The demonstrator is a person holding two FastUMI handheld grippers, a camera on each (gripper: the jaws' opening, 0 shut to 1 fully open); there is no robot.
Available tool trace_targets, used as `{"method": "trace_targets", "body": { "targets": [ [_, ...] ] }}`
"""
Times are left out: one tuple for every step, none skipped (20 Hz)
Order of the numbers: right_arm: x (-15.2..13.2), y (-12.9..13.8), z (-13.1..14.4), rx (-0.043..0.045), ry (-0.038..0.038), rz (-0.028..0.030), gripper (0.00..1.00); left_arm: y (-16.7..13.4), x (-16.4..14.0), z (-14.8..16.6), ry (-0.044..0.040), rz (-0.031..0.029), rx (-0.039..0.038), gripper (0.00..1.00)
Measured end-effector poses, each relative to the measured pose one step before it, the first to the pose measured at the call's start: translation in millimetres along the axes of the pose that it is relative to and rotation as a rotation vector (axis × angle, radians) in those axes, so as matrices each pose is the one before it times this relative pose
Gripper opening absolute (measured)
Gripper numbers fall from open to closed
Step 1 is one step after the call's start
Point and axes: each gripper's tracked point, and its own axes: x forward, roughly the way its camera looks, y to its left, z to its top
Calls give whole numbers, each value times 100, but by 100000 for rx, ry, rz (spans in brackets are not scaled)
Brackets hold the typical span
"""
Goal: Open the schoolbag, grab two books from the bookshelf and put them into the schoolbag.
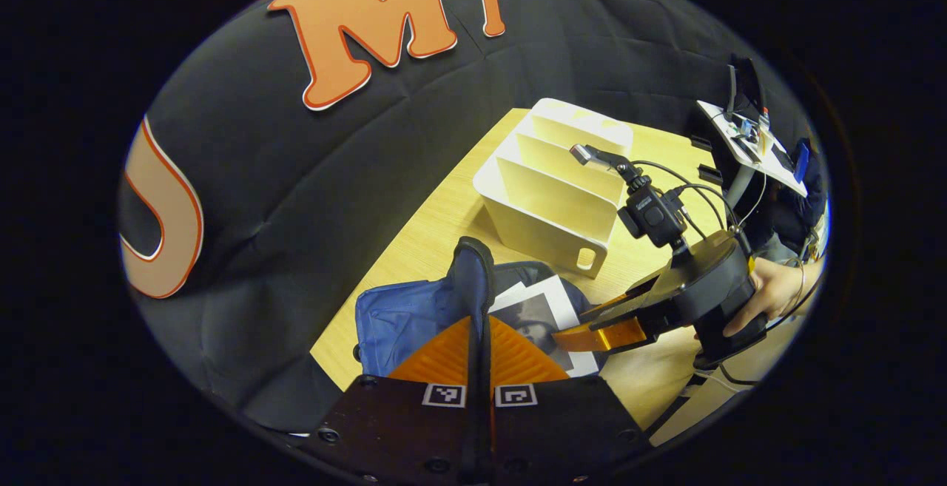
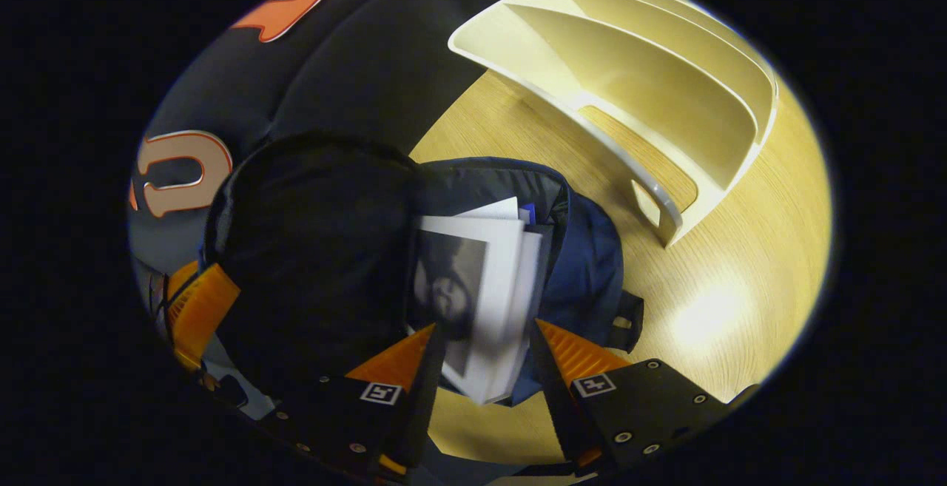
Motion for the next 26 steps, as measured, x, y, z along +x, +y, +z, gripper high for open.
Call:
{"method": "trace_targets", "body": {
  "targets": [
    [-225,33,226,234,-294,-59,74,-14,-27,-149,382,21,-90,0],
    [-245,-379,229,-680,-391,-1096,86,60,9,54,-519,160,-129,0],
    [-394,-470,132,-915,-390,-1595,90,-16,26,-19,-72,145,-296,0],
    [-492,-255,136,98,-298,-422,96,-18,19,-32,-256,-53,-640,0],
    [-608,-143,172,320,-31,317,97,-171,125,-158,112,-395,-1037,0],
    [-617,-152,210,-97,-334,361,97,-159,95,-132,240,-354,-798,0],
    [-752,-200,208,-680,-556,40,97,-87,157,-89,92,-51,-692,1],
    [-798,-223,310,-773,-658,30,97,-272,122,-142,-112,-157,-861,0],
    [-878,-248,230,-797,-532,254,97,-415,219,-45,-50,-411,-880,0],
    [-953,-365,378,-1402,-295,166,97,-245,177,-135,219,66,-690,1],
    [-875,-329,402,-1034,-744,-62,97,-135,206,-69,220,702,-664,1],
    [-743,-384,388,-1128,273,171,97,-205,262,-3,469,519,-527,0],
    [-664,-520,308,-559,24,-246,97,-300,160,-2,715,223,-605,1],
    [-493,-418,508,-320,133,37,97,-114,93,81,432,748,-602,1],
    [-545,-499,441,81,20,112,97,-236,92,176,694,625,-816,1],
    [-532,-294,389,218,229,771,97,-381,54,105,294,439,-877,1],
    [-656,-315,367,-177,540,957,97,-603,-38,144,412,205,-942,1],
    [-579,-298,344,-681,412,818,97,-429,-143,95,153,456,-823,1],
    [-512,-362,253,-1126,536,489,97,-354,1,36,511,1164,-695,1],
    [-570,-393,360,-1172,583,379,97,-247,152,-84,548,1439,-988,1],
    [-416,-376,344,-594,415,310,97,-406,66,-194,922,410,-1405,1],
    [-337,-265,348,-235,592,665,97,-618,276,-92,509,-626,-1907,3],
    [-353,-200,220,-121,432,815,97,-1143,31,-81,232,-2215,-2238,4],
    [-378,-277,320,-629,588,588,97,-831,329,-131,445,-739,-1625,15],
    [-398,-533,235,-1689,564,-391,97,-498,215,-276,732,-9,-1212,36],
    [-276,-495,208,-1471,324,-628,97,-40,240,-268,694,988,-1105,57]
  ]
}}
